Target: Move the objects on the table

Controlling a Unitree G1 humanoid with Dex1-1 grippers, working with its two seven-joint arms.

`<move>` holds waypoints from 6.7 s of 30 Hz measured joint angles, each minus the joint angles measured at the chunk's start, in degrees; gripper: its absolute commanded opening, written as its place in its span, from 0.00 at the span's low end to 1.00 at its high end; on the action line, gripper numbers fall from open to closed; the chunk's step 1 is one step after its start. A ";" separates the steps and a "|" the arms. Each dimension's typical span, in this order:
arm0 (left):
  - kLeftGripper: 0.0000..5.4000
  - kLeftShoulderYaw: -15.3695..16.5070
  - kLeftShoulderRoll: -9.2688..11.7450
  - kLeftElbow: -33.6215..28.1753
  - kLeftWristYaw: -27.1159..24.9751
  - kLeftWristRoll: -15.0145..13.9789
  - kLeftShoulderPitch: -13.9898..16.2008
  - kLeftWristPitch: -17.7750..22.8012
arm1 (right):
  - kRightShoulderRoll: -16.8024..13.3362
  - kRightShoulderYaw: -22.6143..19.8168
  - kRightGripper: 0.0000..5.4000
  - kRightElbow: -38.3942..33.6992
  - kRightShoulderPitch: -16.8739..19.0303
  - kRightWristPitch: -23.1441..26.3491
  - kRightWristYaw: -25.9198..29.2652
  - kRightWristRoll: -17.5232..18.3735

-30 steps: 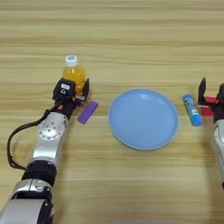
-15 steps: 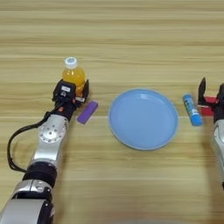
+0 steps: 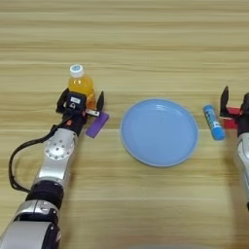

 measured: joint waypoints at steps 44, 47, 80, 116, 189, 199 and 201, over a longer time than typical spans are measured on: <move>1.00 -2.59 0.19 -18.65 -4.19 -0.09 14.89 5.51 | -0.02 0.29 1.00 0.30 -0.50 -0.01 -0.94 -0.05; 1.00 -3.01 0.13 -19.50 -4.46 -0.10 15.58 6.46 | -0.04 0.31 1.00 0.43 -0.50 -0.01 -0.94 -0.05; 1.00 -4.01 0.96 -22.44 -10.15 -4.35 18.85 15.70 | -0.05 0.72 1.00 1.64 -1.27 -0.09 -1.12 -0.06; 0.56 -4.81 1.74 -25.34 -12.53 -6.42 19.52 23.29 | -0.05 0.79 1.00 1.64 -1.27 -0.09 -1.14 -0.07; 0.25 -9.04 -6.55 -21.00 -11.61 -5.87 18.89 11.07 | -0.30 0.84 1.00 2.28 -1.37 -0.79 -1.07 -0.06; 0.25 -10.95 -6.70 -27.79 -11.03 -4.39 20.03 10.91 | -0.37 0.87 1.00 2.70 -1.44 -0.83 -1.06 -0.06; 0.25 -10.98 -6.65 -28.13 -10.86 -4.29 20.25 10.83 | -0.37 0.88 1.00 2.78 -1.44 -0.83 -1.06 -0.06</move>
